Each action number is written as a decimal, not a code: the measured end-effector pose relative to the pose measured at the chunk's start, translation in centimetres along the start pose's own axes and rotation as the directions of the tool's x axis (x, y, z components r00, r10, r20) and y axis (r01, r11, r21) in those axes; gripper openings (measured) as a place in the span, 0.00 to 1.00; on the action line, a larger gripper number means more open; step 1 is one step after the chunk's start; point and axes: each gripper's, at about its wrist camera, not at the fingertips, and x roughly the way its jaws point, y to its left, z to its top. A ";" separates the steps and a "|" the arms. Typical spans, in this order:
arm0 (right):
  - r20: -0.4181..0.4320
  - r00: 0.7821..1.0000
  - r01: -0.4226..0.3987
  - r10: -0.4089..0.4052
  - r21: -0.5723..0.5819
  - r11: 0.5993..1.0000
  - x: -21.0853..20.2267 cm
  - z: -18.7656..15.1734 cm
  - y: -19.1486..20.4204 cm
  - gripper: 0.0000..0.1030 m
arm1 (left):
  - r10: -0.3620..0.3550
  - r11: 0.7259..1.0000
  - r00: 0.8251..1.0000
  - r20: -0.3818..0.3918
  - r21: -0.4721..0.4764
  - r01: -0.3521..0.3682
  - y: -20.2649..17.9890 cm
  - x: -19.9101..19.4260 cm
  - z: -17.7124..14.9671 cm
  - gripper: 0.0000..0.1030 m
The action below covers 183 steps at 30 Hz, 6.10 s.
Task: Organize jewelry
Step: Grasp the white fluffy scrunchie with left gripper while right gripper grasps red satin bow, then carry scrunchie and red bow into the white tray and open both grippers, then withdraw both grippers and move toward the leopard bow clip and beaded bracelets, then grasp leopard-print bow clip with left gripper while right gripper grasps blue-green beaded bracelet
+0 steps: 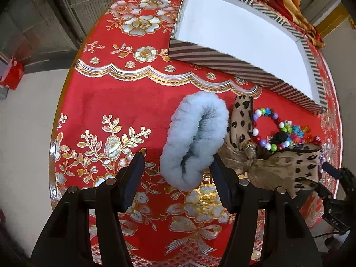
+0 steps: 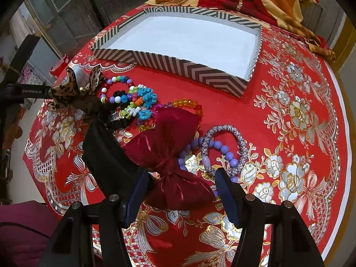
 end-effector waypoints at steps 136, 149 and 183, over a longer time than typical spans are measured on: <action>0.337 0.937 -0.002 -0.090 0.263 0.965 -12.4 1.3 1.5 0.63 | 0.006 0.995 0.911 0.413 0.092 -0.048 -8.5 -13.5 -4.6 0.48; 0.292 0.952 0.007 -0.089 0.273 0.962 -11.5 0.6 0.5 0.64 | -0.117 0.992 0.941 0.317 0.000 0.124 -5.0 -12.6 -3.7 0.48; 0.110 0.986 -0.129 0.126 0.018 0.992 1.3 6.8 2.5 0.52 | -0.169 0.964 0.972 0.161 -0.176 0.197 -2.8 -8.2 0.4 0.54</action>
